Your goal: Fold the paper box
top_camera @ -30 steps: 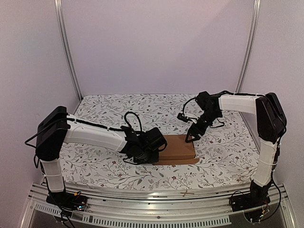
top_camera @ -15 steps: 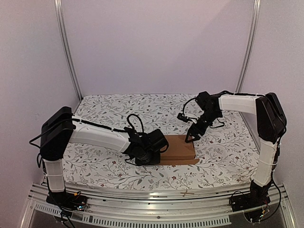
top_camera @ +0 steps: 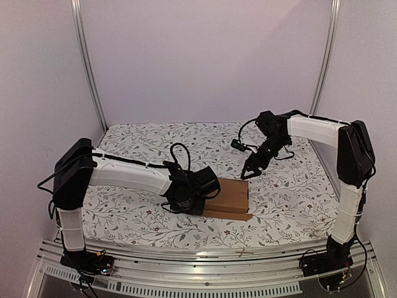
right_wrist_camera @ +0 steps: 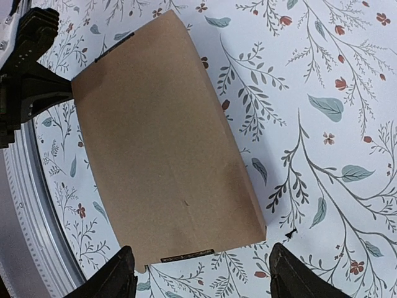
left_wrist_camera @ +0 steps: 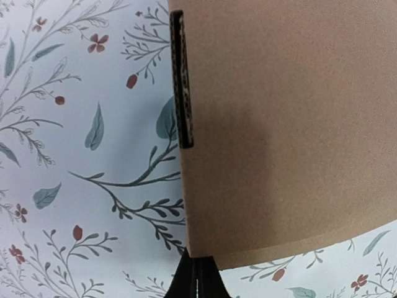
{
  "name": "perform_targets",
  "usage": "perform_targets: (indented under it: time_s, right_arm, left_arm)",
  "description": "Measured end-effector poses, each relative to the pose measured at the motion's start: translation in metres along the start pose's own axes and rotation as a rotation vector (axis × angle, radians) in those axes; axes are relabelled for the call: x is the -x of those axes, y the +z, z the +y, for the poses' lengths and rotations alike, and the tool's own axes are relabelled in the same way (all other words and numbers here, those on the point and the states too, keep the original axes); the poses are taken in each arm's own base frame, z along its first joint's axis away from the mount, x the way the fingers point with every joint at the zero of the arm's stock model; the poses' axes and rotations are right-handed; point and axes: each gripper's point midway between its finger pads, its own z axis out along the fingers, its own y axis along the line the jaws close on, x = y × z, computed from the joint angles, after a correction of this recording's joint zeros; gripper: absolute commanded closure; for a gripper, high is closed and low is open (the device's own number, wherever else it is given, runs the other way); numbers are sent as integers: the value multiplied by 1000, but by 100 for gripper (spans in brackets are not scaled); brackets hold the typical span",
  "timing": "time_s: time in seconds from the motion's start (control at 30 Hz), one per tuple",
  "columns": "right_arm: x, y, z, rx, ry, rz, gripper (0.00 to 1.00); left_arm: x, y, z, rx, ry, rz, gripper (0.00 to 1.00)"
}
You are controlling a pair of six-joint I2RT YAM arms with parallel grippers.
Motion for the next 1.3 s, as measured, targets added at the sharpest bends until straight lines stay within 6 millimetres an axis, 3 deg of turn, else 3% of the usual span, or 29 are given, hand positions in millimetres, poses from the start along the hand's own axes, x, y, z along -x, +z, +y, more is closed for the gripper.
perform_targets:
  time_s: [0.23, 0.33, 0.57, 0.67, 0.73, 0.87, 0.93, 1.07, 1.3]
  right_arm:
    - [-5, 6, 3, 34, 22, 18, 27]
    - [-11, 16, 2, 56, 44, 43, 27]
    - [-13, 26, 7, 83, 54, 62, 27]
    - [-13, 27, 10, 84, 47, 66, 27]
    - [-12, 29, 12, 82, 39, 71, 29]
    - [-11, 33, 16, 70, 12, 83, 31]
    - [-11, 36, 17, 52, -11, 92, 32]
    - [-14, 43, 17, 12, -56, 121, 34]
    - [-22, 46, 3, -81, -78, 167, 34]
  left_arm:
    - [-5, -7, 24, 98, 138, 18, 100]
    - [-4, -11, 30, 132, 167, 24, 94]
    - [13, -28, 18, 134, 184, -13, 67]
    - [18, -43, 23, 140, 177, -42, 62]
    - [21, -57, 30, 128, 157, -69, 67]
    - [21, -79, 59, 62, 56, -112, 91]
    - [15, -68, 78, 44, -2, -99, 99]
    - [-2, -28, 96, 73, -40, -30, 100]
    - [-11, 8, 67, -10, -41, 22, 100]
